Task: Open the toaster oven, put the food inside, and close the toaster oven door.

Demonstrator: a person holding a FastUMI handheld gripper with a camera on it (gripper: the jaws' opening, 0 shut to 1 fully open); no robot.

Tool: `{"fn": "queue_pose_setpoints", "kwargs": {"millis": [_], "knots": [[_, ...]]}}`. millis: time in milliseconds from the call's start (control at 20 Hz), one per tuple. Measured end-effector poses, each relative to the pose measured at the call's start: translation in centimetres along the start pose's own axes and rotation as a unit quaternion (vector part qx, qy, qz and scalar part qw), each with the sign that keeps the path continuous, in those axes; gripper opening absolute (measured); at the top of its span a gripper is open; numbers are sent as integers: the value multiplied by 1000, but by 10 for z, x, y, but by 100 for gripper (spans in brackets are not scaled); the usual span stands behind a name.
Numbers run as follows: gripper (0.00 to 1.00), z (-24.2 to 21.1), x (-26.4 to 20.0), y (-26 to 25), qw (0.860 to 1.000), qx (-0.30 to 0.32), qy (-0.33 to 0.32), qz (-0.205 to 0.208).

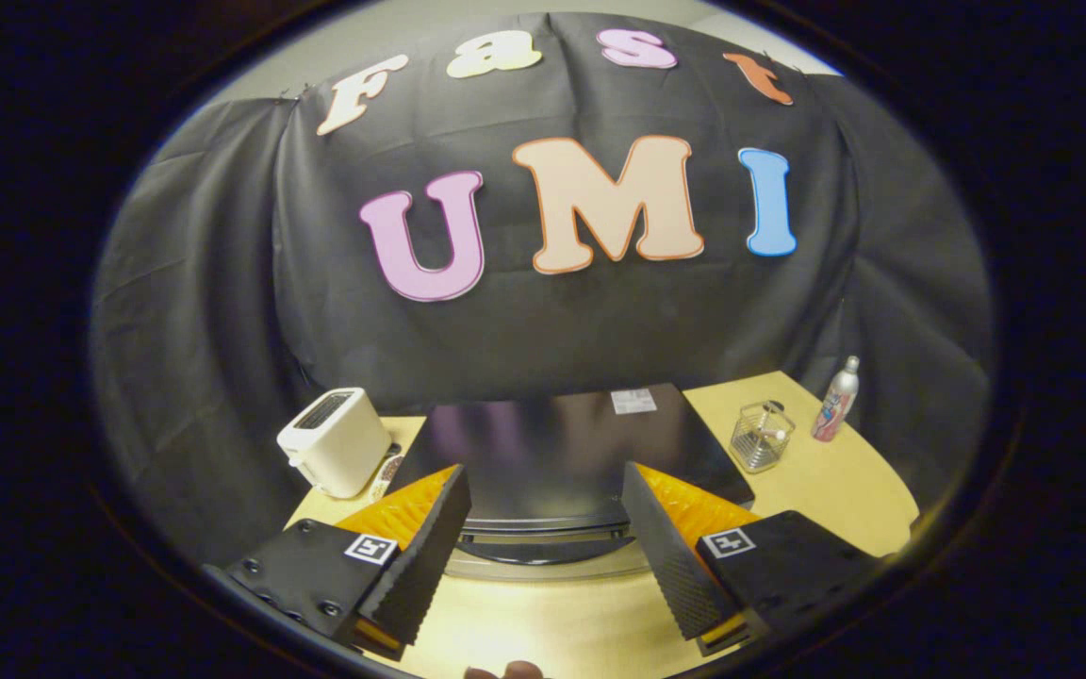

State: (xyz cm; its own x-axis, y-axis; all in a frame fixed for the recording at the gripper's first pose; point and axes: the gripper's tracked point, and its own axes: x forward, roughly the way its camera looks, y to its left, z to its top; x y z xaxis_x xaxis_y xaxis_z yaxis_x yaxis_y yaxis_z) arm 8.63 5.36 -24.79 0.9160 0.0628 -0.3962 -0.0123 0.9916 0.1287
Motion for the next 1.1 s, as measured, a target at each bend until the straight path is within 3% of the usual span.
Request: {"fn": "queue_pose_setpoints", "kwargs": {"millis": [400,700,850,1100], "knots": [[100,-53,29,-10,998,-9,53,-22],[100,-53,28,-13,999,-26,35,-21],[100,-57,22,-15,999,4,39,-24],[100,-65,11,-17,999,-3,41,-19]]}}
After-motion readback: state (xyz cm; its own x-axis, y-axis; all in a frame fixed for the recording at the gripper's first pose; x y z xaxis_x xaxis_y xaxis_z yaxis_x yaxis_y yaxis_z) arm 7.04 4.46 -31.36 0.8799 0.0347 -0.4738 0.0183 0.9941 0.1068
